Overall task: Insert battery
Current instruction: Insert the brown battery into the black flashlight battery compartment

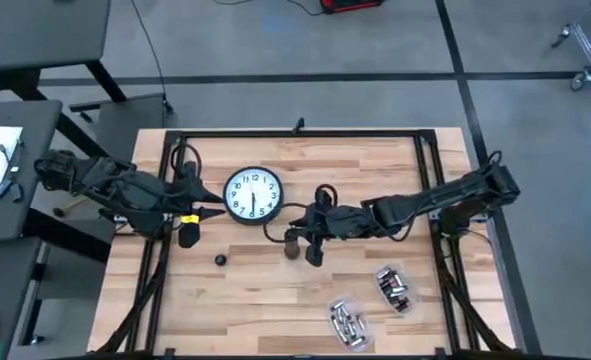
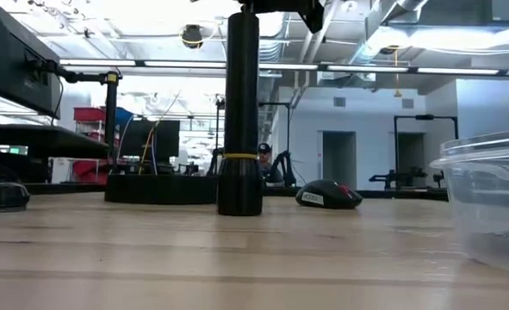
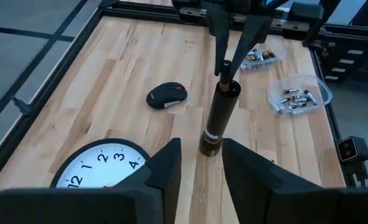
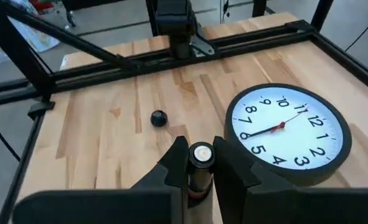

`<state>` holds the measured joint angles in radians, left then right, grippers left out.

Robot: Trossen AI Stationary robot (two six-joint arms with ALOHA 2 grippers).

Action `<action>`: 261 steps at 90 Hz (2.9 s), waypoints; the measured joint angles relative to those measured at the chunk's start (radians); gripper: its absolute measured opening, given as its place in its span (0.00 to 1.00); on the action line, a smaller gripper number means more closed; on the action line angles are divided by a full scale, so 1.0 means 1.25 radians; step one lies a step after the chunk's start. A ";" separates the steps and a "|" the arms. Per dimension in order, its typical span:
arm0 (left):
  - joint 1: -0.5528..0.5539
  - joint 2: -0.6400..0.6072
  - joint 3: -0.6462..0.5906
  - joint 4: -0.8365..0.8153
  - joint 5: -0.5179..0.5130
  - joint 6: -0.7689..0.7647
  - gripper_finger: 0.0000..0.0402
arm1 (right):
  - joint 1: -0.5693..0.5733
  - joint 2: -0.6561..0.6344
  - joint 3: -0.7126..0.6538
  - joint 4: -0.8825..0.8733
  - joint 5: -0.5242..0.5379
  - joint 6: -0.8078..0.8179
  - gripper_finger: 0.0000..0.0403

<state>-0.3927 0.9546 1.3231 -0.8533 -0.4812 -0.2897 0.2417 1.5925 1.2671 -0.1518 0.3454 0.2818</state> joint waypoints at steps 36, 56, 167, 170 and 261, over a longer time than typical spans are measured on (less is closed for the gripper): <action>0.000 0.000 0.000 0.000 0.000 -0.005 0.24 | -0.001 0.000 0.000 -0.035 -0.003 -0.032 0.24; 0.000 0.000 0.000 0.000 0.000 -0.005 0.24 | 0.001 -0.001 0.000 -0.032 -0.005 -0.038 0.40; 0.072 0.011 0.001 0.032 -0.001 -0.097 0.24 | 0.457 -0.347 -0.207 -0.879 -0.101 1.218 0.62; 0.074 0.011 0.001 0.032 -0.001 -0.098 0.24 | 0.465 -0.358 -0.232 -0.839 -0.105 1.220 0.62; 0.079 0.011 0.001 0.032 0.000 -0.102 0.24 | 0.505 -0.129 -0.380 -0.476 -0.254 0.746 0.33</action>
<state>-0.2943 0.9688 1.3239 -0.8139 -0.4812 -0.4171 0.8730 1.4307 0.7925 -0.7471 0.0281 1.2146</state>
